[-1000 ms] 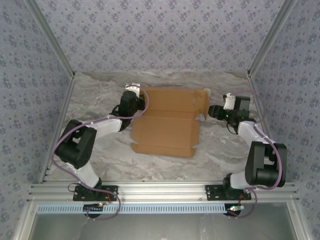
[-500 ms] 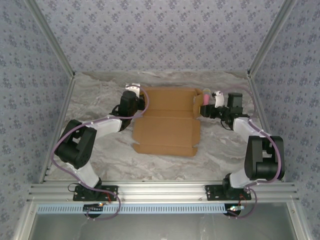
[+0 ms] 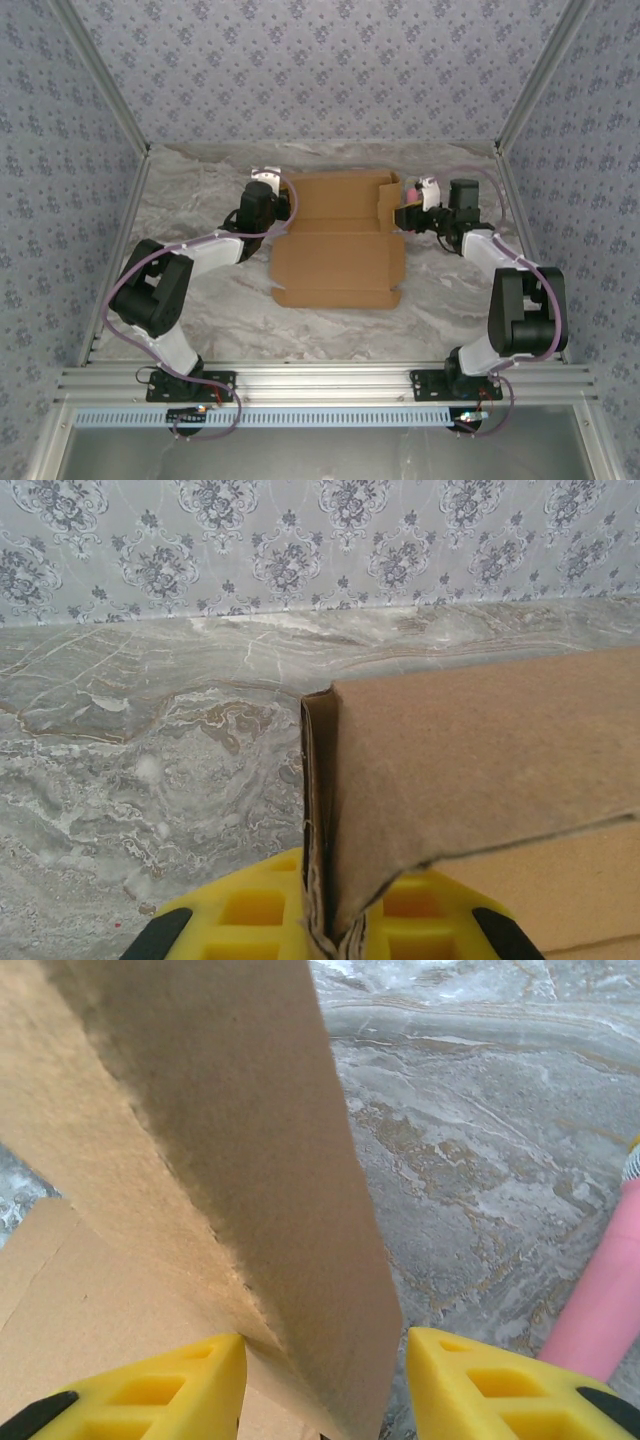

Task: Fold the paper box

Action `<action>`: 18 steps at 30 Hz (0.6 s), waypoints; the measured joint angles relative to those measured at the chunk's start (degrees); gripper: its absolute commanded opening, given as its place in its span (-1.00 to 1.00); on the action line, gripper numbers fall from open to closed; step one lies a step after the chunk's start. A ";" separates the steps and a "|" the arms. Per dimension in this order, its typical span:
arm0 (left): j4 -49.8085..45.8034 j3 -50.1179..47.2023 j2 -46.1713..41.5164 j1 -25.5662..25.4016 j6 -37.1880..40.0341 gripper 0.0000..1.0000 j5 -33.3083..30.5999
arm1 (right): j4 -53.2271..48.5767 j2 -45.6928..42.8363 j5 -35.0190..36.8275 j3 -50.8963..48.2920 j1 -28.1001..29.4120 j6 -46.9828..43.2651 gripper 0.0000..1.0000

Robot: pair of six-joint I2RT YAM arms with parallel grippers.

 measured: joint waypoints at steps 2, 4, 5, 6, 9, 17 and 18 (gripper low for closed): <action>0.00 0.00 0.00 0.02 0.00 -1.00 0.24 | 0.00 0.39 0.09 0.42 0.42 -0.57 -0.10; 0.00 0.00 0.00 0.02 0.00 -1.00 0.44 | 0.02 0.87 0.42 0.76 0.90 -1.20 -0.11; 0.00 0.00 0.00 0.02 0.00 -1.00 0.46 | 0.04 0.98 0.74 0.83 1.09 -1.38 -0.11; 0.00 0.00 0.00 0.02 0.02 -1.00 0.52 | 0.07 1.09 1.11 0.92 1.42 -1.60 -0.11; 0.00 0.00 0.00 0.17 0.02 -1.00 0.68 | 0.55 1.22 2.47 0.98 2.34 -2.23 -0.11; 0.00 0.00 0.00 0.33 0.02 -1.00 1.05 | 2.34 1.22 7.58 1.75 4.74 -3.28 -0.06; 0.00 0.00 0.00 0.33 0.02 -1.00 1.07 | 2.62 1.27 8.46 1.79 5.03 -3.30 -0.06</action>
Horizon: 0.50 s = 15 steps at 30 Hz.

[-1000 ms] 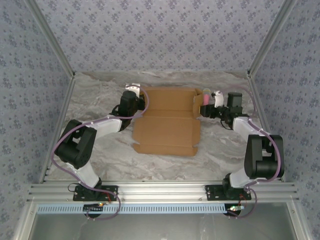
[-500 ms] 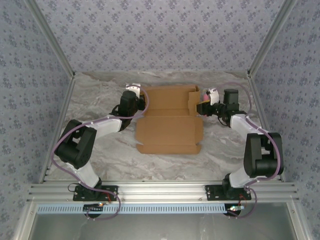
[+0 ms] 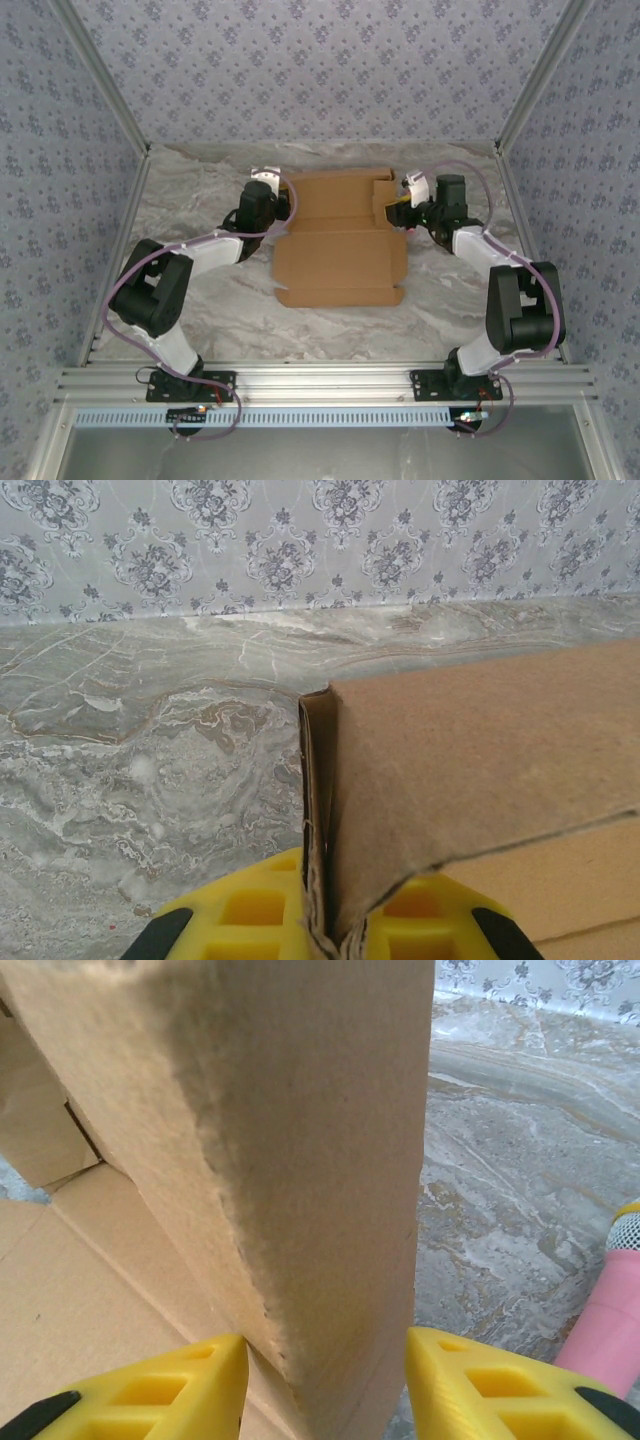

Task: Fold the paper box

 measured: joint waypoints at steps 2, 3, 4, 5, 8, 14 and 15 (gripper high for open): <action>0.00 0.00 0.00 0.00 -0.02 -1.00 0.20 | 0.50 0.13 1.68 0.20 0.57 0.02 -0.11; 0.00 0.00 0.00 0.00 -0.02 -1.00 0.26 | 0.66 0.26 2.71 0.39 0.94 0.02 -0.15; 0.00 0.00 0.00 0.00 -0.02 -1.00 0.33 | 0.90 0.46 3.85 0.59 1.40 0.00 -0.18; 0.00 0.00 0.00 0.00 -0.04 -1.00 0.44 | 1.07 0.59 4.96 0.76 1.86 0.02 -0.21; 0.00 0.00 0.00 0.00 -0.13 -1.00 0.66 | 2.08 0.98 9.18 0.87 3.74 0.48 -0.31; -0.04 0.00 0.04 0.00 -0.33 -1.00 0.63 | 3.21 1.62 21.84 0.87 8.00 3.87 -0.47; -0.04 0.00 0.07 0.00 -0.46 -1.00 0.63 | 3.34 1.84 24.59 0.90 8.96 4.85 -0.50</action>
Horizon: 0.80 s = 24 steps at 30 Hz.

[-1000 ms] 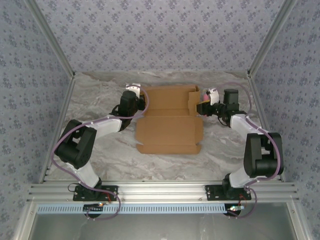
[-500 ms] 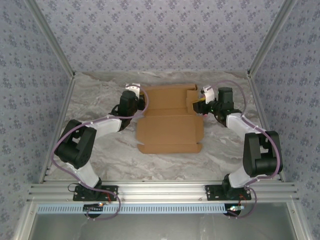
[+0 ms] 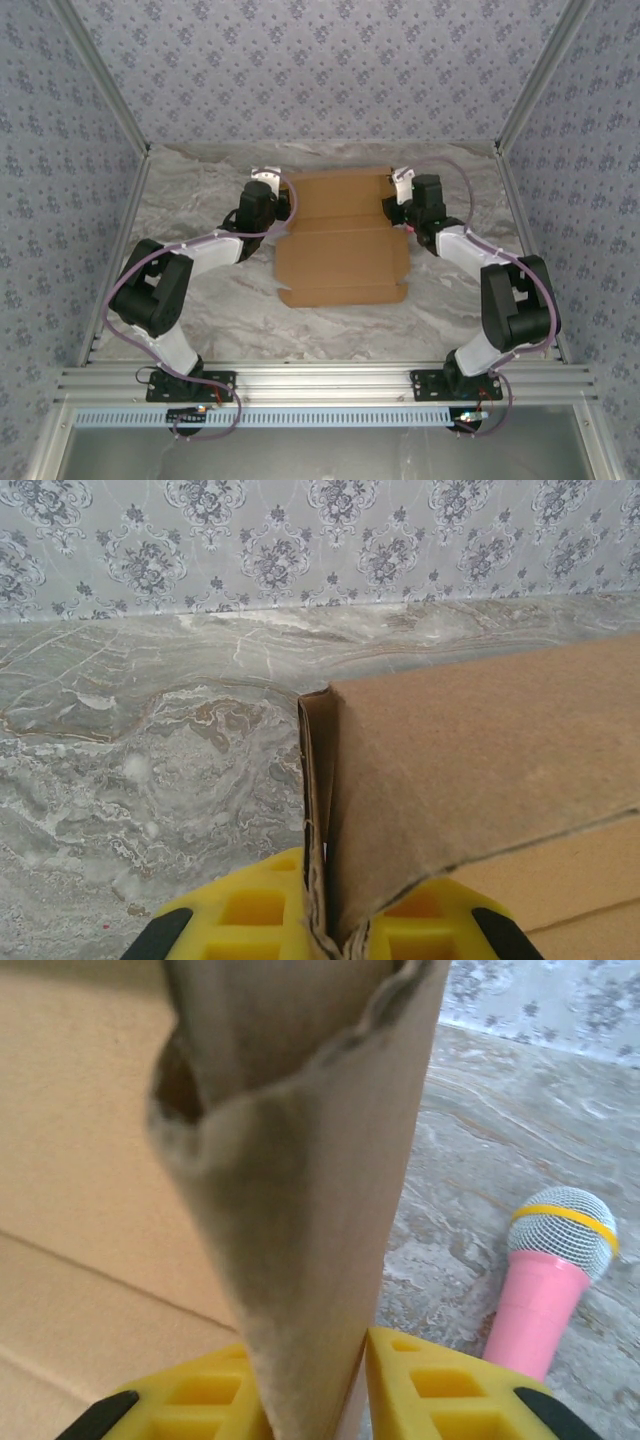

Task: Fold the paper box

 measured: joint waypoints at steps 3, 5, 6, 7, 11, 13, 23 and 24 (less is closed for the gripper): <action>-0.44 0.00 0.13 -0.02 -0.15 -1.00 0.00 | -0.33 0.92 7.87 0.42 2.84 3.34 -0.56; -0.63 0.00 0.24 -0.04 -0.22 -1.00 0.00 | -1.36 1.81 12.70 1.46 4.44 5.75 -0.58; -0.72 0.00 0.26 -0.11 -0.22 -1.00 0.00 | -2.19 2.43 15.87 2.27 5.42 7.45 -0.60; -0.76 0.00 0.28 -0.17 -0.24 -1.00 0.00 | -2.86 2.95 18.47 2.91 6.27 8.85 -0.60; -0.81 0.00 0.63 -0.55 -0.63 -1.00 -0.02 | -5.57 4.85 27.04 4.87 9.25 14.01 -0.67; -0.83 0.00 0.76 -0.66 -0.63 -1.00 -0.07 | -6.93 5.42 30.60 5.40 10.51 16.31 -0.68; -0.96 0.00 0.87 -1.20 -0.68 -1.00 -0.22 | -11.69 8.11 40.63 8.41 13.27 22.97 -0.66; -0.98 0.00 0.85 -1.22 -0.68 -1.00 -0.22 | -12.26 8.48 41.22 8.90 13.33 23.37 -0.66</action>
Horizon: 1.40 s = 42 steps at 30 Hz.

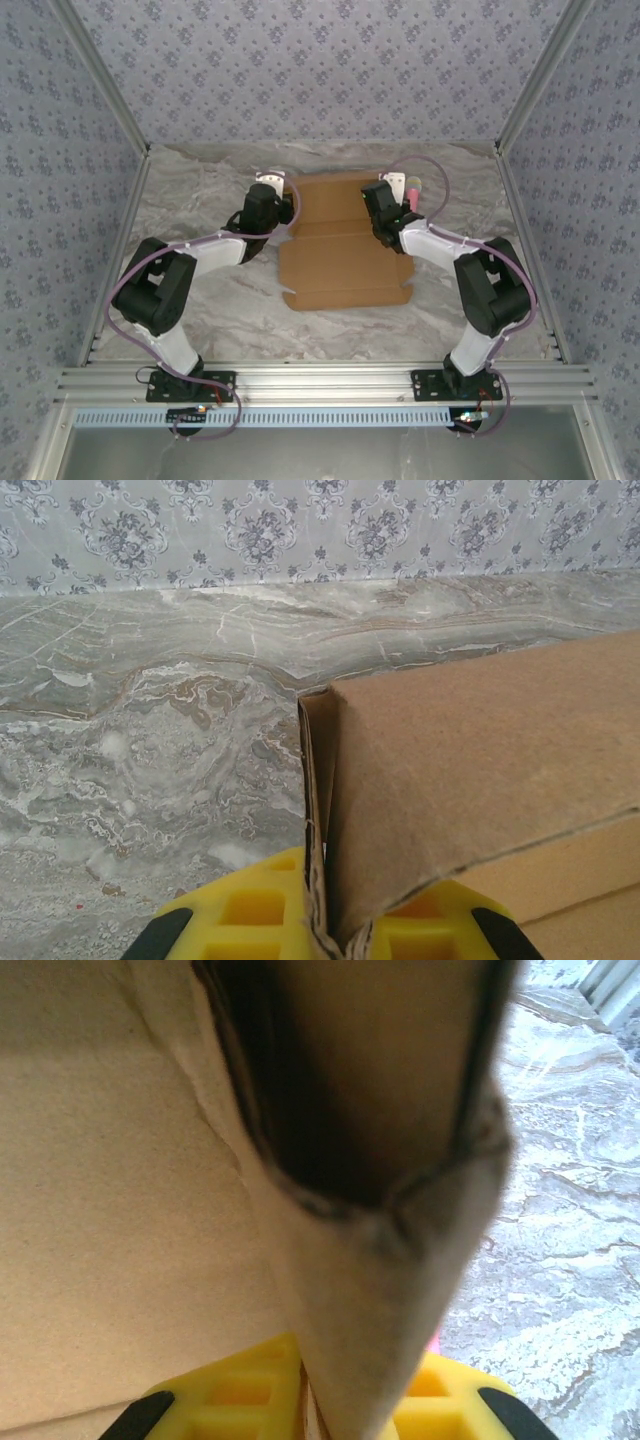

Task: Fold the paper box

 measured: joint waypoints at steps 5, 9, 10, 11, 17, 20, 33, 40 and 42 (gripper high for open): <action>-0.04 0.00 0.02 -0.20 0.00 -1.00 0.02 | -1.33 0.66 0.76 1.05 -0.13 1.33 -0.64; -0.17 0.00 0.02 -0.28 -0.20 -1.00 -0.22 | -1.44 0.66 0.31 1.11 -0.17 1.18 -0.55; -0.28 0.00 0.02 -0.28 -0.22 -1.00 -0.48 | -1.44 0.66 -0.07 1.11 -0.17 1.01 -0.52; -0.33 0.00 0.02 -0.28 -0.24 -1.00 -0.68 | -1.42 0.66 -0.39 1.11 -0.20 0.87 -0.49; -1.40 0.00 0.02 -0.28 -0.35 -1.00 -0.83 | -0.44 -1.55 -5.09 -1.22 -0.39 -0.90 -0.06; -1.46 0.02 0.02 -0.31 -0.33 -1.00 -0.79 | -0.20 -3.78 -7.63 -2.73 -0.37 -1.84 0.16; -1.97 1.29 0.02 -0.31 0.52 -1.00 -1.07 | -5.03 -16.59 -14.71 -7.02 2.82 -5.18 0.71; -0.72 2.71 0.20 -0.68 2.05 -1.00 -1.53 | -12.39 -28.22 -14.80 -6.75 3.56 -8.39 0.73; 0.42 2.78 0.57 -1.18 2.97 -1.00 -2.08 | -14.62 -30.32 -15.78 -5.14 2.91 -9.62 0.73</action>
